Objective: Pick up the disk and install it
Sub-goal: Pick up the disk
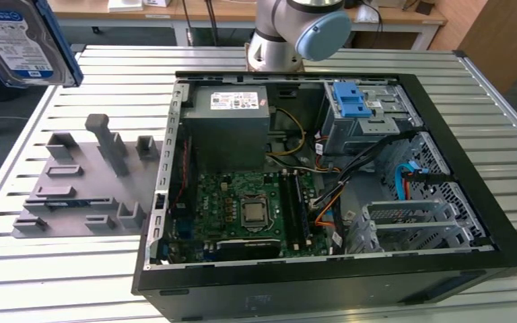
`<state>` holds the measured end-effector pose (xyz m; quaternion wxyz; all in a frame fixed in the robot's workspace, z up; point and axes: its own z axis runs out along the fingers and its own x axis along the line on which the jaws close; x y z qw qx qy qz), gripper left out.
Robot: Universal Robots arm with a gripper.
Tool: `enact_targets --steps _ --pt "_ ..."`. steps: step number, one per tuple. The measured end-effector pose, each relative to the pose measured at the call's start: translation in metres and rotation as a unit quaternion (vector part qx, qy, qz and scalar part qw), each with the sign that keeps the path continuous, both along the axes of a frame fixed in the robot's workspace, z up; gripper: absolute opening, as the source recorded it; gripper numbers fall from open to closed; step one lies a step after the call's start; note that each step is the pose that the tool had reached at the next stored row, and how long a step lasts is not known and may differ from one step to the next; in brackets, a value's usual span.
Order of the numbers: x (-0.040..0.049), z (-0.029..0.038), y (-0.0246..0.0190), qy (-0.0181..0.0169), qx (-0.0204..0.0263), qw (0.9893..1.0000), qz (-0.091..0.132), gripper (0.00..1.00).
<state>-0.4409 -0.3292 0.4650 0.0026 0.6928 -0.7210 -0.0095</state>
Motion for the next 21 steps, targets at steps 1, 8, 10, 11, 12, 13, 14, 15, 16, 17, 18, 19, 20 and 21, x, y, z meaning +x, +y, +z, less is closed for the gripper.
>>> enact_targets --steps 1,8,10,11,12,13,14,15,16,17,18,19,20,21 --pt "0.0 0.0018 0.0 0.0 0.0 1.0 0.0 0.36" --pt "0.0 0.0141 0.0 0.0 0.0 1.0 0.0 0.36" --pt "0.0 0.0163 0.0 0.0 0.0 1.0 0.0 0.36" --pt "0.0 0.0164 0.0001 0.0 0.0 1.0 0.0 0.36" --pt "0.0 0.0164 0.0 -0.0001 0.0 1.0 0.0 0.36" --pt "0.0 0.0164 0.0001 -0.0001 0.0 1.0 0.0 0.36" --pt "0.0 0.0165 0.0001 0.0 0.0 1.0 0.0 0.36" --pt "0.0 0.0165 0.0001 0.0 0.0 1.0 0.0 0.36" --pt "0.0 0.0165 0.0001 0.0 0.0 1.0 0.0 0.36" --pt "0.0 0.0165 0.0001 0.0 0.0 1.0 0.0 0.36" --pt "0.0 0.0165 0.0001 0.0 0.0 1.0 0.0 0.36" --pt "0.0 0.0165 0.0001 0.0 0.0 1.0 0.0 0.36" --pt "0.0 0.0165 0.0001 0.0 0.0 1.0 0.0 0.36" --pt "0.0 0.0165 0.0001 0.0 0.0 1.0 0.0 0.36"
